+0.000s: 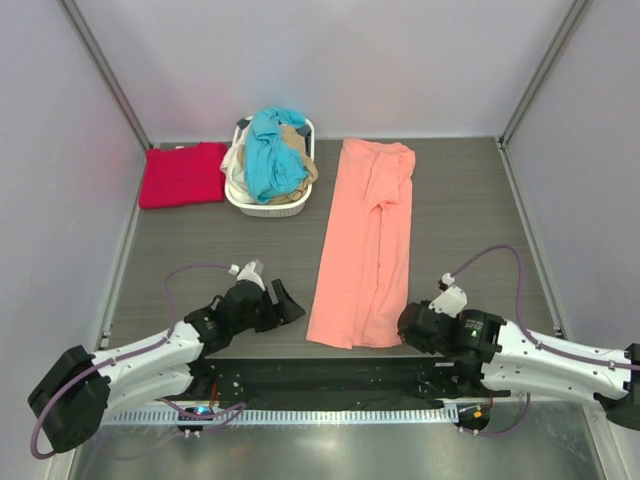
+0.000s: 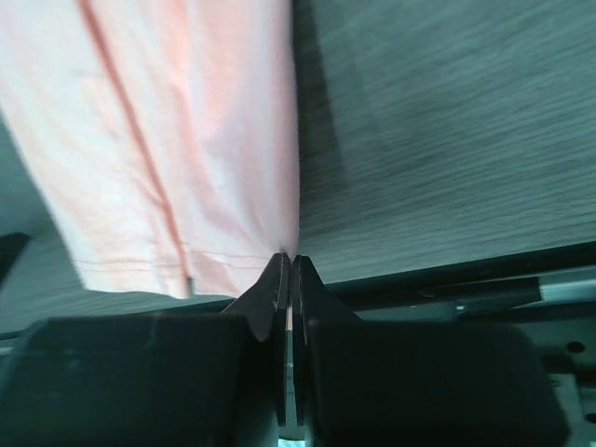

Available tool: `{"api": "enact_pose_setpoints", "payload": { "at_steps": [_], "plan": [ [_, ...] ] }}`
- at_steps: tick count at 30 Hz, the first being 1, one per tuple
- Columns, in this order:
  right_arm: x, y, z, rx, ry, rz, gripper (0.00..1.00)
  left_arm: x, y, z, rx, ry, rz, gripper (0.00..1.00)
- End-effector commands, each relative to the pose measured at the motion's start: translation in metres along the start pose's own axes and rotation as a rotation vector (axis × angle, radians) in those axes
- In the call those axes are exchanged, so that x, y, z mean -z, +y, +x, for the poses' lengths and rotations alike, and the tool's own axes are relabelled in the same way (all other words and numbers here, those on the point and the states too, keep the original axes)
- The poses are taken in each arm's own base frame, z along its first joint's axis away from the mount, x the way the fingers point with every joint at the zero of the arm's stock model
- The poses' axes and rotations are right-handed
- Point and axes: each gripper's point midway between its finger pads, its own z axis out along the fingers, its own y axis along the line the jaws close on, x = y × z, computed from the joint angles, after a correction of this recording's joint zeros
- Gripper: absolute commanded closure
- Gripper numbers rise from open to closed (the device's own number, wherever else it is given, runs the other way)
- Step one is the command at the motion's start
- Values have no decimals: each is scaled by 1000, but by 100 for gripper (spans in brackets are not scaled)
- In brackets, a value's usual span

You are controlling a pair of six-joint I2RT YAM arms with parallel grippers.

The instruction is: Fold and stack the t-shirts

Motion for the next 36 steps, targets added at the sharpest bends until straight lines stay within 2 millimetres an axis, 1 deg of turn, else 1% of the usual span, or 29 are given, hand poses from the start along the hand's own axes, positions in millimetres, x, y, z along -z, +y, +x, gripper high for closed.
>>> {"api": "enact_pose_setpoints", "payload": {
  "at_steps": [1, 2, 4, 5, 6, 7, 11, 13, 14, 16, 18, 19, 22, 23, 24, 28, 29, 30, 31, 33, 34, 35, 36],
  "plan": [
    [13, 15, -29, -46, -131, -3, 99, 0, -2, 1, 5, -1, 32, 22],
    [3, 6, -23, -35, -120, 39, 99, 0, -4, 1, 3, -5, 38, 22],
    [-8, 2, -6, -48, -59, 62, 99, -1, -9, 6, 4, 23, 69, 22],
    [-18, -13, 3, -50, -42, 105, 99, -2, -10, 7, 4, 31, 76, 23],
    [-23, -15, 9, -54, -22, 116, 99, -3, -14, 8, 6, 35, 94, 22],
    [-24, -18, 9, -44, -31, 120, 99, -6, -10, 13, 8, 53, 79, 22],
    [-17, -7, 1, -53, -66, 83, 99, -11, -9, 29, 5, 105, 83, 27],
    [-17, -8, -1, -45, -73, 90, 99, -12, -16, 35, -9, 118, 104, 28],
    [-17, -8, -1, -45, -73, 93, 99, -13, -17, 38, -12, 126, 101, 31],
    [-18, -9, 0, -41, -72, 99, 99, -13, -29, 43, -34, 142, 131, 34],
    [-18, -8, -1, -47, -75, 91, 99, -13, -32, 56, -48, 182, 124, 38],
    [-16, -7, -2, -55, -79, 77, 99, -13, -32, 60, -50, 192, 117, 40],
    [-15, -5, -4, -70, -81, 53, 99, -9, -22, 74, -57, 206, 73, 43],
    [-14, -5, -4, -77, -80, 41, 99, -10, -19, 72, -55, 184, 58, 47],
    [-14, -4, -5, -78, -80, 35, 99, -9, -13, 76, -53, 189, 47, 49],
    [-15, -6, -4, -75, -78, 39, 99, -10, -11, 75, -57, 172, 48, 54],
    [-15, -6, -3, -72, -76, 41, 99, -11, -10, 74, -60, 166, 44, 60],
    [-16, -7, -2, -69, -72, 46, 99, -12, -13, 72, -60, 154, 50, 63],
    [-15, -6, -2, -68, -71, 45, 99, -14, -13, 71, -63, 148, 46, 76],
    [-13, -6, -2, -67, -64, 43, 99, -15, -16, 68, -63, 139, 47, 92],
    [-11, -4, -2, -71, -62, 38, 99, -14, -28, 64, -62, 135, 71, 100],
    [-4, 3, -6, -78, -64, 17, 99, -9, -40, 59, -59, 127, 100, 100],
    [1, 3, -9, -63, -69, 22, 99, -4, -41, 61, -72, 139, 80, 100]
  ]
}}
